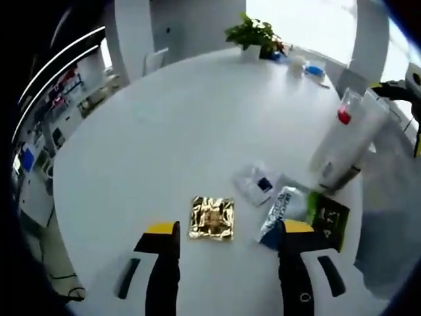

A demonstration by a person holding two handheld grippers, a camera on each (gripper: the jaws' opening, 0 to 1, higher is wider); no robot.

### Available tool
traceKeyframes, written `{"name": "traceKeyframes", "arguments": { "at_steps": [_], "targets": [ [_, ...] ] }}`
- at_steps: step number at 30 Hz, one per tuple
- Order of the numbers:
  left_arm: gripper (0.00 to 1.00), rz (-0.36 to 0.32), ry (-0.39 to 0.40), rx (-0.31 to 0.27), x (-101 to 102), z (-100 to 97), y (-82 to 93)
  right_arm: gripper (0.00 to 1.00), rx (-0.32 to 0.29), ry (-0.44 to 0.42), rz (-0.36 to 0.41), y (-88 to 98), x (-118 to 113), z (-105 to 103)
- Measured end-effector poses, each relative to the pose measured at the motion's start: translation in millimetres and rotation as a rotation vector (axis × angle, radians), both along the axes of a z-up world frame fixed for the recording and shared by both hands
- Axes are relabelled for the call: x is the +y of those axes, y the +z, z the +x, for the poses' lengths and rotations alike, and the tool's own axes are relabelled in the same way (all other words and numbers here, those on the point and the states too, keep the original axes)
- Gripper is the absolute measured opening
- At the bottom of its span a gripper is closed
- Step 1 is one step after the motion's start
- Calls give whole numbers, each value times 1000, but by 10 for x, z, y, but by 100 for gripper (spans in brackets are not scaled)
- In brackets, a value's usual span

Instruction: Arrange the skincare products in the storage area until every visible bottle or jar stands upright without overlapping.

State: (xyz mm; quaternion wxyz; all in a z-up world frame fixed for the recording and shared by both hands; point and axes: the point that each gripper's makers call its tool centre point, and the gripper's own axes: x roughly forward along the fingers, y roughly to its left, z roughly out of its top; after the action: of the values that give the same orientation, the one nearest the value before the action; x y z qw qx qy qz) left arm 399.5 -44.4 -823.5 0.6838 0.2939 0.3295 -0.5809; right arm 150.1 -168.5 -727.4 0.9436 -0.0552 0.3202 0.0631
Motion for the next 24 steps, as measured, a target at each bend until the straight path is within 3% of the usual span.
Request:
{"name": "traceKeyframes", "arguments": {
  "at_steps": [18,24],
  "targets": [
    [53,173,-59,20,-104,139,-470,100,8,-28,25,-77,-38,-16],
    [54,201,-60,26,-107,153,-515,100,6,-38,27,-79,-60,-25]
  ]
}}
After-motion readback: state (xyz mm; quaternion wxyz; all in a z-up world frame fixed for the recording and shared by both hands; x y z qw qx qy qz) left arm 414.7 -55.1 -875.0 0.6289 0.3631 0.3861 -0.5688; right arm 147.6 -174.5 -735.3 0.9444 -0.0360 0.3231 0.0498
